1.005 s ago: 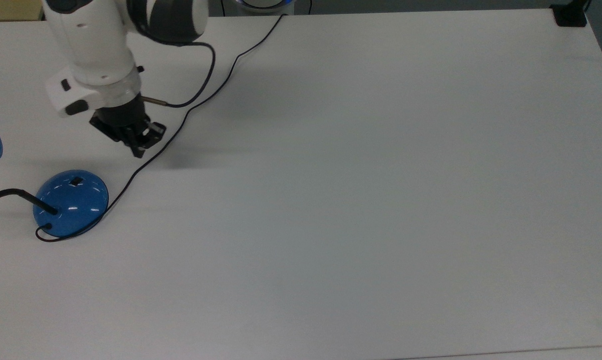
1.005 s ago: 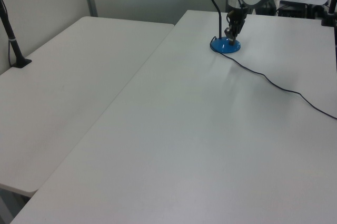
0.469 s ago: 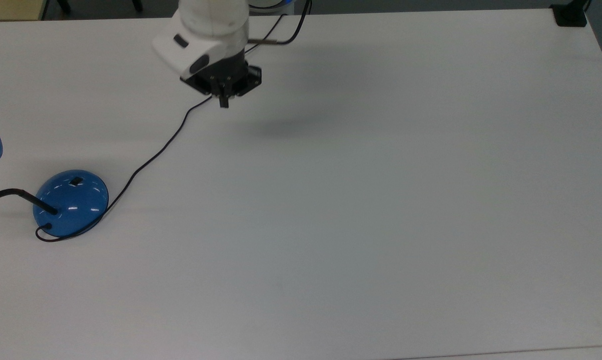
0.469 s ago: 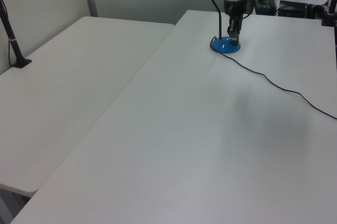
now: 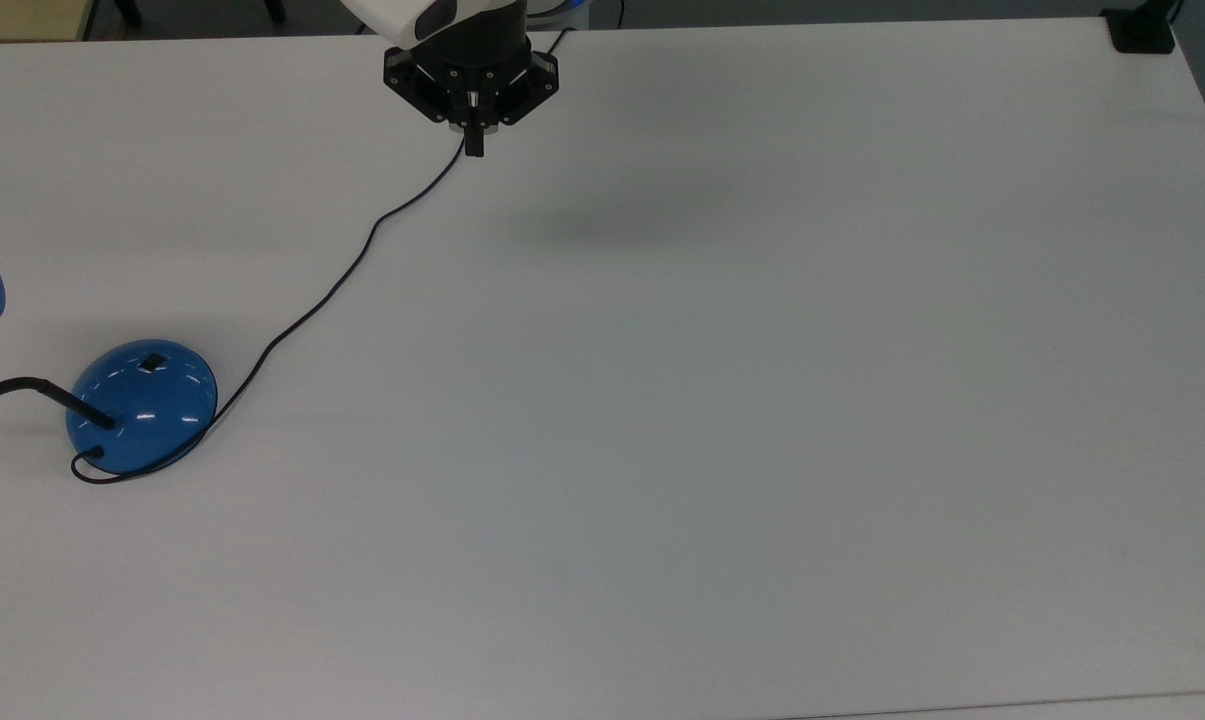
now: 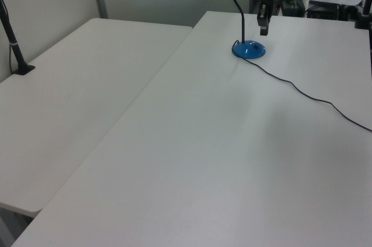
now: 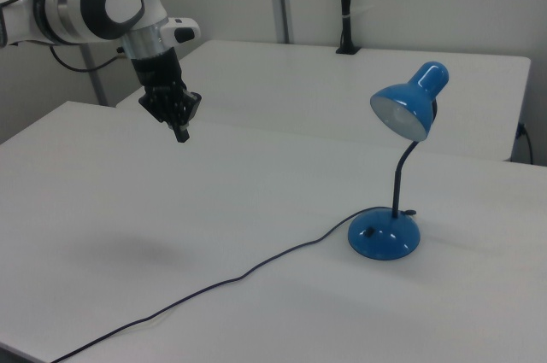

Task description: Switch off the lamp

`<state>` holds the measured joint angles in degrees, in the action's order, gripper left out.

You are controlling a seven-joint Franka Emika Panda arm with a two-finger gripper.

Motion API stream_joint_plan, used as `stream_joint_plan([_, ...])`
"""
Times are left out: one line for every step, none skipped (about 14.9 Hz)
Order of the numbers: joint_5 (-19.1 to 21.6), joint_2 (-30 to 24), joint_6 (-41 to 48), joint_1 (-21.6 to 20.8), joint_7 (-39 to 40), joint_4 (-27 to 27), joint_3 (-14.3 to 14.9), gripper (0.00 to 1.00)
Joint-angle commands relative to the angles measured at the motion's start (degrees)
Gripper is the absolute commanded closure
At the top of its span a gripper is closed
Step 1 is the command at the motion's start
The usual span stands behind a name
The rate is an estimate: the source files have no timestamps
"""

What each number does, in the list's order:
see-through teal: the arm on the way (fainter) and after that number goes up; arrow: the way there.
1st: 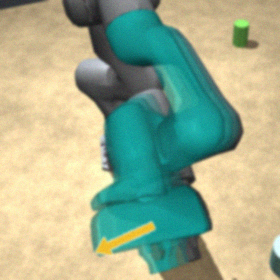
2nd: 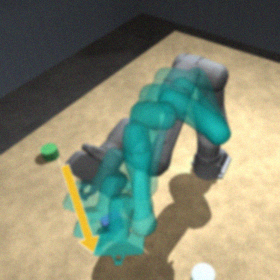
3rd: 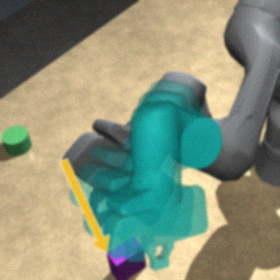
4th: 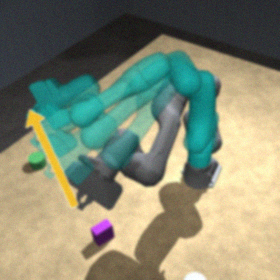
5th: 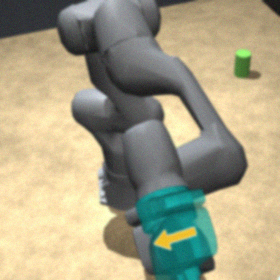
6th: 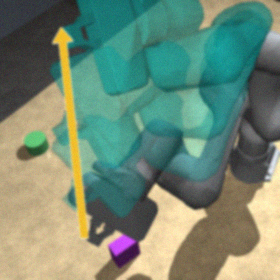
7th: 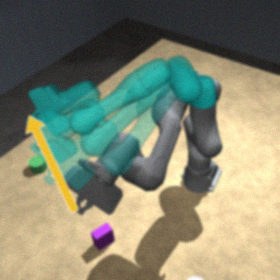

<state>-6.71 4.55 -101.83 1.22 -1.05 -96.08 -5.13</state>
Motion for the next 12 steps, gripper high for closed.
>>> stream_joint_plan([1.96, -2.43, 1.81, -4.20, -1.24, -0.77, 5.20, 0.51])
stream_joint_plan([1.97, -2.52, 1.90, -4.55, -1.24, -0.69, 5.74, 0.44])
stream_joint_plan([1.97, -2.52, 2.16, -4.04, -1.67, -0.68, 5.83, 0.34])
stream_joint_plan([1.97, -2.44, 2.08, -3.86, -1.85, -0.68, 5.83, 0.23])
stream_joint_plan([1.97, -2.35, 1.99, -3.86, -2.20, -0.68, 5.83, 0.00])
stream_joint_plan([1.88, -2.26, 1.99, -3.86, -2.82, -0.68, 5.83, 0.00])
stream_joint_plan([1.79, -2.43, 1.81, -3.77, -3.43, -0.68, 5.83, 0.00])
stream_joint_plan([1.70, -2.44, 1.81, -3.77, -3.44, -0.60, 5.83, 0.00])
stream_joint_plan([1.53, -2.52, 1.98, -3.59, -3.44, -0.60, 5.83, 0.00])
stream_joint_plan([1.53, -2.70, 2.07, -3.59, -3.52, -0.51, 5.92, 0.00])
stream_joint_plan([1.61, -2.70, 2.16, -3.50, -3.52, 0.01, 5.92, 0.00])
stream_joint_plan([1.88, -2.70, 2.60, -2.63, -3.61, 1.06, 5.92, 0.00])
